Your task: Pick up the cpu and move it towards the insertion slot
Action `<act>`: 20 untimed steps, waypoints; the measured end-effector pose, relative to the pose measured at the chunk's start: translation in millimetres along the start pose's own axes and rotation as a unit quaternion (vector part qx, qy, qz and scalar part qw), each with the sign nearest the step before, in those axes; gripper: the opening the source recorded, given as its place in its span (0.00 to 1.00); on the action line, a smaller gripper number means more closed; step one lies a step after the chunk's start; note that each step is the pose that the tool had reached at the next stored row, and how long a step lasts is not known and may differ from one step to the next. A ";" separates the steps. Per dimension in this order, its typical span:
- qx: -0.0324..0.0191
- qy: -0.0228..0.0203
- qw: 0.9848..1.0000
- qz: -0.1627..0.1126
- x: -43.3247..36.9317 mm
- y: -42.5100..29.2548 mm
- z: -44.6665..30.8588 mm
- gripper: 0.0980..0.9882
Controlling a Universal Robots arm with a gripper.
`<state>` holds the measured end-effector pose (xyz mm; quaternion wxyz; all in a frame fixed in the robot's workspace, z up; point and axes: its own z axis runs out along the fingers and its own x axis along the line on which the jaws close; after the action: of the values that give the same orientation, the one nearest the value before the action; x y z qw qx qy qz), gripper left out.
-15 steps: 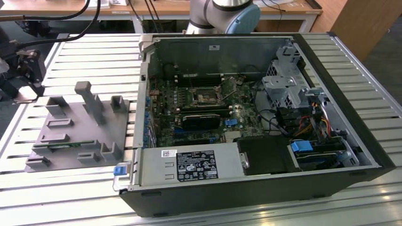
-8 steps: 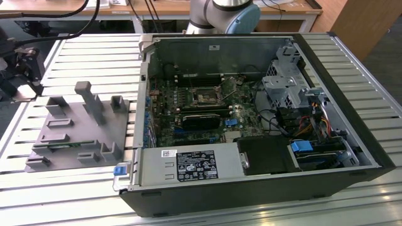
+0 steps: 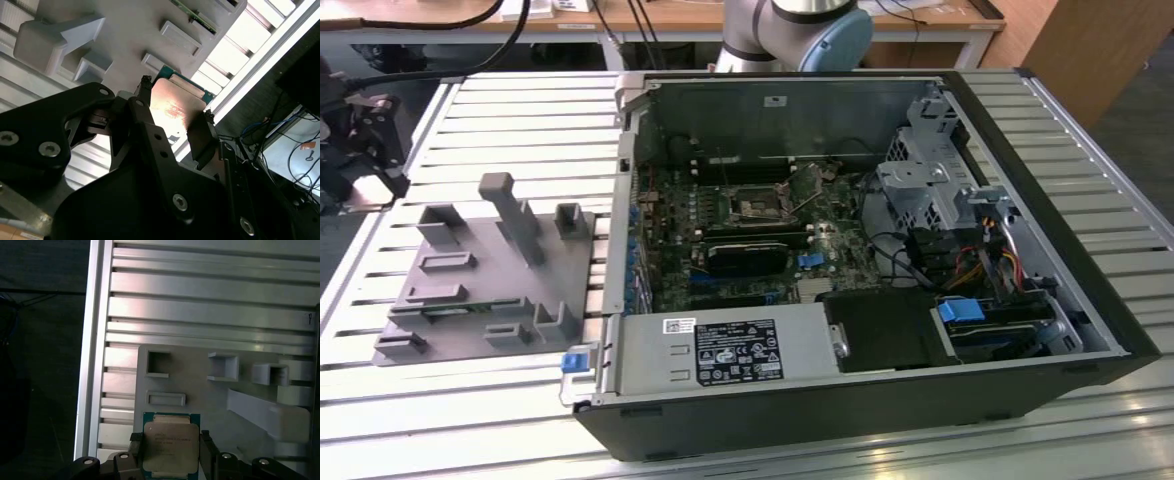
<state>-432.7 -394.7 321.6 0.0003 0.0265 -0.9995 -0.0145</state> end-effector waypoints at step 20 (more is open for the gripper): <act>0.000 0.000 1.000 0.000 0.0 1.0 -16.5 0.50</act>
<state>-432.7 -394.2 338.2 0.0003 0.0265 -0.9996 -0.0140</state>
